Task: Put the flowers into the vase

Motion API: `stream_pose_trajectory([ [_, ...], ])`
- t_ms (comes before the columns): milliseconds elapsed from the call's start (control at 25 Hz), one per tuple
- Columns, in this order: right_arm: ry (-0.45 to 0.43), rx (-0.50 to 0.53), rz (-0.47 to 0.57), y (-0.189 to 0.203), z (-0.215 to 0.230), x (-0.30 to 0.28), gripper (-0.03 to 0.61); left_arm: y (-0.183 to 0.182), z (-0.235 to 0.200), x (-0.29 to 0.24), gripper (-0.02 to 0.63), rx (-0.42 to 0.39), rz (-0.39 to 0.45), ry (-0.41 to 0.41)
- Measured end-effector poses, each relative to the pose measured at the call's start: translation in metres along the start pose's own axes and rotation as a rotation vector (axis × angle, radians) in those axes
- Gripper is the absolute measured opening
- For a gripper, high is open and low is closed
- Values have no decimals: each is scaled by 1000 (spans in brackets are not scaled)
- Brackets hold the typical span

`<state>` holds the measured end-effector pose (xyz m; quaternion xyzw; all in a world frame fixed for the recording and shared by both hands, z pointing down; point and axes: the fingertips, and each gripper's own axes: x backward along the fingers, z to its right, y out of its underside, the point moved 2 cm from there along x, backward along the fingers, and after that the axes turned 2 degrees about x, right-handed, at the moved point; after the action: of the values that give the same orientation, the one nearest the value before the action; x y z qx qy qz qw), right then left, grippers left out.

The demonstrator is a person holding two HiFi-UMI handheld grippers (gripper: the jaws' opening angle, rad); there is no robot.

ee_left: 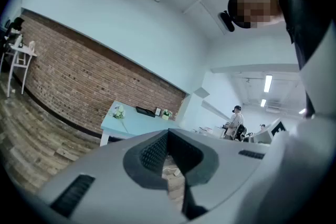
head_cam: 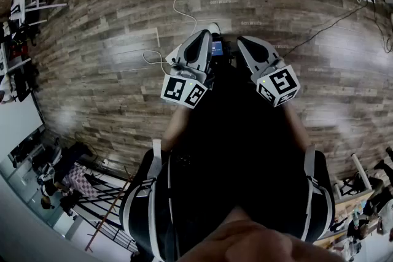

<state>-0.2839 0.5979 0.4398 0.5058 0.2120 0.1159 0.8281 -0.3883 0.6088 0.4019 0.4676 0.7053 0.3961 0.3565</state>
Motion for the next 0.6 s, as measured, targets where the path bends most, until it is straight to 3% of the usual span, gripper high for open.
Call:
stream_pose_trajectory([
  [200,12,24,7,7,-25,18,18,-14,13,28,18,24,40,16],
  [360,-16,70,-10,11,-52,7,18,-22,14,46,18,50,74,78],
  [600,-110,178,-63,17,-92,-9,18,-1,48,46,18,18,-24,211],
])
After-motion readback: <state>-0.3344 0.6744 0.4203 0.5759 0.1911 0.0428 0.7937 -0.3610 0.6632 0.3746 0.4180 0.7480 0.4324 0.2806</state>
